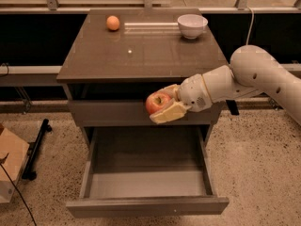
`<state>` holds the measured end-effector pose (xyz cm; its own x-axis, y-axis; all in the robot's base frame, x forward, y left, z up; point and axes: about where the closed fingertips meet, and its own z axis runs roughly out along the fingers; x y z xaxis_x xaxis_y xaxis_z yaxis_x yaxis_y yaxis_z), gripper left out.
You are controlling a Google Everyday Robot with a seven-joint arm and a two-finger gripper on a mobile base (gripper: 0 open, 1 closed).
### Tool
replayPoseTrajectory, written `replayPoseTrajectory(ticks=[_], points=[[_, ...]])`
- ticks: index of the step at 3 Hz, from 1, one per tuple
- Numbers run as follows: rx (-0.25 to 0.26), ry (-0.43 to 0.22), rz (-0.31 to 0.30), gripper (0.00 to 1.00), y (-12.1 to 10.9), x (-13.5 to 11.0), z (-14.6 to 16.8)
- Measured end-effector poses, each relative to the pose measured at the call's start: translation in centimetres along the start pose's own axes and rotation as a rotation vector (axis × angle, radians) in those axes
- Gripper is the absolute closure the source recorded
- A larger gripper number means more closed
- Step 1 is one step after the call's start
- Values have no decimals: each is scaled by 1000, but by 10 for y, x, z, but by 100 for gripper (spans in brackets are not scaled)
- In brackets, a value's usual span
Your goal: Pick apple from middle drawer and place on counter
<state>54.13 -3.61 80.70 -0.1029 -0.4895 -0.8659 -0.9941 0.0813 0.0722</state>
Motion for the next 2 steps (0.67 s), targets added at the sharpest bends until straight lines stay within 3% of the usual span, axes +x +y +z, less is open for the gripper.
replayPoseTrajectory(ticks=[2], points=[[86,-15,-113,100,-16,-50,-10]])
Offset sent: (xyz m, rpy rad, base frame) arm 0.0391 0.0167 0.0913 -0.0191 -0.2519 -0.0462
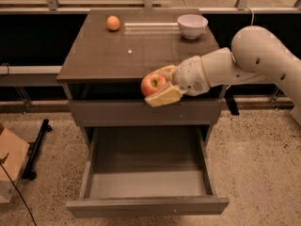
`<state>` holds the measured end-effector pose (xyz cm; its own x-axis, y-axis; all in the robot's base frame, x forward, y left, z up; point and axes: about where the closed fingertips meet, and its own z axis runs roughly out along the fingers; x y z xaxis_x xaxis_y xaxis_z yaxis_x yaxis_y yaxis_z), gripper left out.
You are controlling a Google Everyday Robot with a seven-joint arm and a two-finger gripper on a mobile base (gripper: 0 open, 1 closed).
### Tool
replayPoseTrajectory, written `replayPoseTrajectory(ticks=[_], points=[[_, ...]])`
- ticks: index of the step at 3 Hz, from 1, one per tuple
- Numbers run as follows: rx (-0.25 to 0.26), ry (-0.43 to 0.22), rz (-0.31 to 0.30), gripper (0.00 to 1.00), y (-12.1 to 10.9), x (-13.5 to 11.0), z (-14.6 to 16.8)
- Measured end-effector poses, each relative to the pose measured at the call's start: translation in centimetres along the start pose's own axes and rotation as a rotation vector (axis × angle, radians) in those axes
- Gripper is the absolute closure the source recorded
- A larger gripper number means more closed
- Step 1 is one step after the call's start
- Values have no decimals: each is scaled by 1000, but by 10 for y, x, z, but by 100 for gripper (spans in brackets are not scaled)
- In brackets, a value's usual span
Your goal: Pick apple from middle drawer and place on counter
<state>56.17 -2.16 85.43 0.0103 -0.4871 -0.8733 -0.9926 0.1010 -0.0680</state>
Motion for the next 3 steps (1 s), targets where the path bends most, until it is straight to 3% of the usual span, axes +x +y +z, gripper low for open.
replayPoseTrajectory(ticks=[2,3], points=[[143,-8,-59,100,-57,-52,-13],[184,-45,-23,100,-99,-57,-6]])
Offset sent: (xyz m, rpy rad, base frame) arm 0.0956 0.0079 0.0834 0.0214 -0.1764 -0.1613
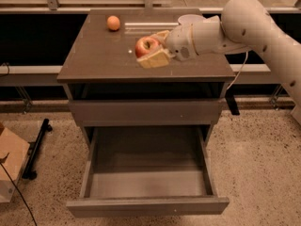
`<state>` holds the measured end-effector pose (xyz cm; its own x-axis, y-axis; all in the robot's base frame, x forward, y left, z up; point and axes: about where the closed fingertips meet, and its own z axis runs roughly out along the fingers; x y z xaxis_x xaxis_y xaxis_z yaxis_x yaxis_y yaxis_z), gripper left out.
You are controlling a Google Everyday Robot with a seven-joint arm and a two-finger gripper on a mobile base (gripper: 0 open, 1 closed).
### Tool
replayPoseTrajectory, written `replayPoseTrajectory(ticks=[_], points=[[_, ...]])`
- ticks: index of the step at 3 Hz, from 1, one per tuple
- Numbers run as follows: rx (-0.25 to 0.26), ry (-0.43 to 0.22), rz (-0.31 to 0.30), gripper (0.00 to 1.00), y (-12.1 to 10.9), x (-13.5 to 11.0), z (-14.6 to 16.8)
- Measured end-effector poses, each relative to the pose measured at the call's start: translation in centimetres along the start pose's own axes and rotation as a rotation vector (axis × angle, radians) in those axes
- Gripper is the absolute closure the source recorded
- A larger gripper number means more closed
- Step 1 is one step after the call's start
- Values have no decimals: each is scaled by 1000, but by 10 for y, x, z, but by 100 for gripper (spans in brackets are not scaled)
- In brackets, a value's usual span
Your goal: Pick apple from middle drawer and place on counter
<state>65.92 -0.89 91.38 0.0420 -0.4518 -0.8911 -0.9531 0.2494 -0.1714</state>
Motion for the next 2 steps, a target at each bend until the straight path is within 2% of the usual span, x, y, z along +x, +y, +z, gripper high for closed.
replayPoseTrajectory(ticks=[2], points=[[31,-47,123,96,-65,24,35]])
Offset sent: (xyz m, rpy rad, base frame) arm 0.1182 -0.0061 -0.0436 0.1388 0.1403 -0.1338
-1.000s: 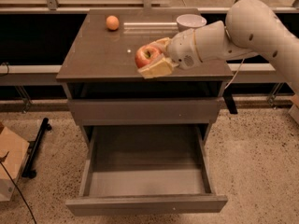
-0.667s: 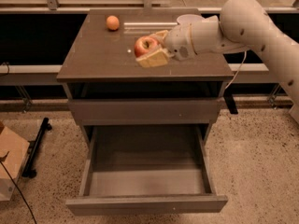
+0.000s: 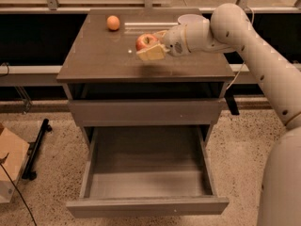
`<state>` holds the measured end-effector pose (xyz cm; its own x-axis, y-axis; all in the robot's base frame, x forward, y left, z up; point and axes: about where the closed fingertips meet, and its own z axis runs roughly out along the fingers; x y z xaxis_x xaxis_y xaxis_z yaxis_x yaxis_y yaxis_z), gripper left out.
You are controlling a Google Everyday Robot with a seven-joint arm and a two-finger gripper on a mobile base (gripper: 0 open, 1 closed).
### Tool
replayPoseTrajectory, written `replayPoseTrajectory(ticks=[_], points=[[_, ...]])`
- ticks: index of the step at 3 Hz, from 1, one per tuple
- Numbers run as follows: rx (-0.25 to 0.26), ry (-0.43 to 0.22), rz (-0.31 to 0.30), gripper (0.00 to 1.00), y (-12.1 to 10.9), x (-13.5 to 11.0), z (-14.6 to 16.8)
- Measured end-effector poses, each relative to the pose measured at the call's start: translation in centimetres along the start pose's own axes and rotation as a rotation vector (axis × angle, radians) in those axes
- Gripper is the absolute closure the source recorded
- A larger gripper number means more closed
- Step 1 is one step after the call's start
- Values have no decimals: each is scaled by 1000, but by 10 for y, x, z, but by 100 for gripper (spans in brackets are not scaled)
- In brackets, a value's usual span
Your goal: Pick apple from middle drawer and place on counter
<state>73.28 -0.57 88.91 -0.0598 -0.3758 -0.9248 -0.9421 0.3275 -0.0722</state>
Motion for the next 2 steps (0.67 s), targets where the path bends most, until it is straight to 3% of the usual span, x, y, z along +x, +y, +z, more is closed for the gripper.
replayPoseTrajectory(ticks=[2], points=[[43,35,115,55,-47,29,20]])
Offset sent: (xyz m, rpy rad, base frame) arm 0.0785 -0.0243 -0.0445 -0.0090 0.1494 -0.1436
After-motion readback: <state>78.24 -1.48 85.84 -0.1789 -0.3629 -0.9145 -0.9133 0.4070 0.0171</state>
